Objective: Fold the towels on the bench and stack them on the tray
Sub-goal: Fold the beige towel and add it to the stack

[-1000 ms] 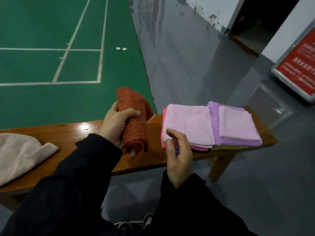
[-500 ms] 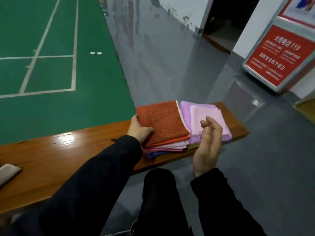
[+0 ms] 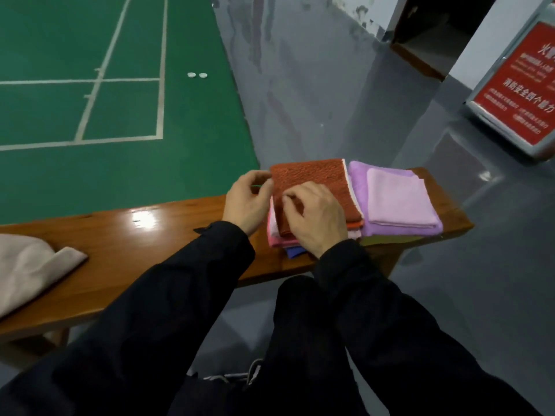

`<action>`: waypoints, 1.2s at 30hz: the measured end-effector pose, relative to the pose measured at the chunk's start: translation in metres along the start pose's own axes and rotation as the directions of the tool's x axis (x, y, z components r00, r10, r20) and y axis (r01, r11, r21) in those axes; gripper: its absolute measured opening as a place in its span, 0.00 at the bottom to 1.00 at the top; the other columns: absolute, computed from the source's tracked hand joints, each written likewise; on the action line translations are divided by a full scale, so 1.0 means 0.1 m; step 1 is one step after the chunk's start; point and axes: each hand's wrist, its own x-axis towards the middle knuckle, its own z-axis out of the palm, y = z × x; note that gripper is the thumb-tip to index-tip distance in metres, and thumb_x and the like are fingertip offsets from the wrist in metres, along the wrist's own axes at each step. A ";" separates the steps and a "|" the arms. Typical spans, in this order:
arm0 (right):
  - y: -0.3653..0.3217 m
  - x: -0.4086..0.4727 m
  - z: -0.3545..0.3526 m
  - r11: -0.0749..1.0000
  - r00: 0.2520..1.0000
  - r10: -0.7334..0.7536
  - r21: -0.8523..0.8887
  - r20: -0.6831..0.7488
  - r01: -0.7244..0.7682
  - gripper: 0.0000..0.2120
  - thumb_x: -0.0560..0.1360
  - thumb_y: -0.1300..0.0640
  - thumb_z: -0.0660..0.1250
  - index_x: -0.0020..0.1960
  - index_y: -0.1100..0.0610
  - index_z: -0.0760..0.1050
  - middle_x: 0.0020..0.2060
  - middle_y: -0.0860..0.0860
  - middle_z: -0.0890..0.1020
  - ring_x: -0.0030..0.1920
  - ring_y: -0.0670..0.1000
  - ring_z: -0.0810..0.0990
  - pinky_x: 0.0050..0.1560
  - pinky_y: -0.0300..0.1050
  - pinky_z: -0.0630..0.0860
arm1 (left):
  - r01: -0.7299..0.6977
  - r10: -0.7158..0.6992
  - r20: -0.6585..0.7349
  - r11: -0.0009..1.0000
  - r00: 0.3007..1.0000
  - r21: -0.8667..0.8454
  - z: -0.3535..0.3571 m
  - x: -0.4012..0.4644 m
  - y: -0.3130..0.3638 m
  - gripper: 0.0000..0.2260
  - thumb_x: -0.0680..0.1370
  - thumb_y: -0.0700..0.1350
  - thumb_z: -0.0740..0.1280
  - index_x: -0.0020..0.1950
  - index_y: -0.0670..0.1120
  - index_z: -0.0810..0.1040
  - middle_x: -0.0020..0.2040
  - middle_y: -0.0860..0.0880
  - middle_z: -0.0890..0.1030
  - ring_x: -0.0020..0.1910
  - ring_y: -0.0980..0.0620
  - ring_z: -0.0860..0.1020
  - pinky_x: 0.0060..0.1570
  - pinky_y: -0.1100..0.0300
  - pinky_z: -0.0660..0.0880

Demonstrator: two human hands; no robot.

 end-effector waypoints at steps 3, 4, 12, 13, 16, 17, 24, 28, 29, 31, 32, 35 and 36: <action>-0.41 0.10 0.20 0.980 0.985 0.051 0.184 0.162 -0.081 0.08 0.81 0.51 0.65 0.53 0.51 0.83 0.46 0.47 0.83 0.46 0.49 0.80 0.47 0.50 0.77 | 0.070 -0.064 0.044 0.982 0.997 -0.173 -0.31 -0.15 -0.14 0.08 0.83 0.44 0.64 0.50 0.47 0.83 0.46 0.51 0.85 0.46 0.55 0.82 0.49 0.54 0.80; -0.54 0.12 0.29 0.964 0.973 0.061 0.241 0.223 -0.115 0.08 0.81 0.51 0.65 0.52 0.51 0.83 0.46 0.47 0.84 0.46 0.50 0.81 0.48 0.50 0.79 | 0.082 -0.079 0.026 0.980 0.997 -0.182 -0.43 -0.21 -0.23 0.09 0.83 0.43 0.63 0.49 0.47 0.83 0.45 0.51 0.85 0.43 0.57 0.81 0.46 0.57 0.78; -1.22 -0.12 0.97 0.943 0.847 -0.110 0.323 0.520 -0.076 0.07 0.81 0.50 0.67 0.47 0.47 0.83 0.41 0.38 0.83 0.44 0.43 0.80 0.45 0.42 0.74 | 0.262 -0.175 -0.222 0.845 0.959 0.466 -1.86 -0.75 -1.32 0.12 0.80 0.50 0.66 0.60 0.47 0.82 0.59 0.45 0.81 0.59 0.44 0.78 0.59 0.53 0.73; -1.25 -0.16 1.00 0.939 0.827 -0.134 0.335 0.547 -0.070 0.07 0.81 0.49 0.67 0.49 0.47 0.83 0.42 0.37 0.82 0.44 0.41 0.80 0.45 0.40 0.74 | 0.365 -0.218 -0.312 0.738 0.925 0.567 -2.18 -0.79 -1.46 0.16 0.79 0.49 0.66 0.65 0.47 0.79 0.64 0.42 0.78 0.63 0.41 0.76 0.63 0.49 0.72; -1.29 -0.26 1.12 0.935 0.789 -0.154 0.347 0.595 -0.079 0.07 0.82 0.49 0.67 0.51 0.47 0.84 0.43 0.37 0.83 0.45 0.37 0.79 0.43 0.35 0.73 | 0.630 -0.426 -0.476 0.391 0.770 0.671 -3.01 -1.00 -1.94 0.23 0.77 0.50 0.64 0.72 0.48 0.71 0.72 0.42 0.70 0.71 0.37 0.67 0.69 0.42 0.65; -1.29 -0.28 1.15 0.935 0.788 -0.140 0.341 0.600 -0.093 0.07 0.82 0.49 0.67 0.50 0.47 0.84 0.42 0.38 0.83 0.45 0.38 0.80 0.42 0.35 0.73 | 0.637 -0.462 -0.471 0.321 0.751 0.701 -3.17 -1.08 -2.06 0.23 0.77 0.50 0.63 0.72 0.49 0.70 0.72 0.42 0.71 0.71 0.37 0.67 0.70 0.41 0.65; -1.33 -0.34 1.22 0.937 0.759 -0.139 0.332 0.636 -0.107 0.06 0.81 0.49 0.67 0.50 0.45 0.83 0.42 0.38 0.83 0.46 0.39 0.80 0.44 0.37 0.74 | 0.565 -0.193 -0.581 0.597 0.790 0.570 -3.36 -1.11 -2.21 0.12 0.83 0.44 0.59 0.63 0.44 0.77 0.59 0.39 0.80 0.58 0.37 0.77 0.60 0.44 0.73; -1.39 -0.26 1.15 0.941 0.763 -0.141 0.324 0.630 -0.093 0.06 0.81 0.48 0.67 0.50 0.43 0.83 0.42 0.36 0.82 0.44 0.36 0.79 0.41 0.32 0.70 | 0.427 -0.003 -0.733 0.814 0.680 0.393 -3.43 -0.79 -1.56 0.12 0.84 0.47 0.57 0.55 0.40 0.75 0.50 0.37 0.80 0.49 0.37 0.77 0.45 0.50 0.67; -1.41 -0.23 1.12 0.940 0.764 -0.149 0.329 0.627 -0.087 0.06 0.81 0.48 0.67 0.51 0.42 0.82 0.42 0.35 0.82 0.44 0.35 0.78 0.41 0.31 0.69 | 0.417 0.029 -0.780 0.832 0.625 0.365 -3.48 -0.71 -1.38 0.13 0.85 0.48 0.57 0.53 0.39 0.74 0.46 0.37 0.78 0.46 0.37 0.77 0.41 0.52 0.63; -1.46 -0.18 1.05 0.930 0.777 -0.169 0.360 0.607 -0.078 0.05 0.81 0.47 0.67 0.55 0.41 0.81 0.44 0.36 0.81 0.44 0.35 0.78 0.41 0.30 0.69 | 0.313 0.087 -0.827 0.899 0.556 0.305 -3.54 -0.60 -1.03 0.14 0.84 0.48 0.56 0.50 0.39 0.73 0.43 0.38 0.76 0.42 0.37 0.76 0.38 0.49 0.61; -1.49 -0.14 1.00 0.922 0.788 -0.182 0.381 0.588 -0.071 0.06 0.81 0.47 0.67 0.57 0.41 0.79 0.45 0.37 0.81 0.45 0.35 0.78 0.41 0.30 0.70 | 0.171 0.088 -0.831 0.961 0.550 0.216 -3.54 -0.57 -0.87 0.14 0.83 0.49 0.57 0.49 0.40 0.75 0.43 0.40 0.78 0.42 0.39 0.77 0.39 0.47 0.67; -1.67 0.02 0.80 0.851 0.842 -0.231 0.520 0.488 -0.068 0.11 0.81 0.50 0.69 0.63 0.44 0.78 0.49 0.38 0.80 0.49 0.34 0.78 0.46 0.29 0.73 | -0.201 -0.009 -0.726 0.958 0.687 -0.202 -3.39 -0.54 -0.38 0.11 0.80 0.45 0.60 0.45 0.46 0.81 0.41 0.49 0.82 0.42 0.50 0.80 0.45 0.52 0.76; -1.75 0.09 0.73 0.794 0.865 -0.235 0.601 0.443 -0.091 0.14 0.80 0.52 0.70 0.65 0.46 0.77 0.52 0.40 0.81 0.52 0.36 0.79 0.50 0.32 0.75 | -0.216 -0.040 -0.625 0.920 0.780 -0.328 -3.30 -0.56 -0.25 0.09 0.79 0.45 0.63 0.46 0.46 0.82 0.41 0.50 0.83 0.42 0.50 0.80 0.46 0.54 0.76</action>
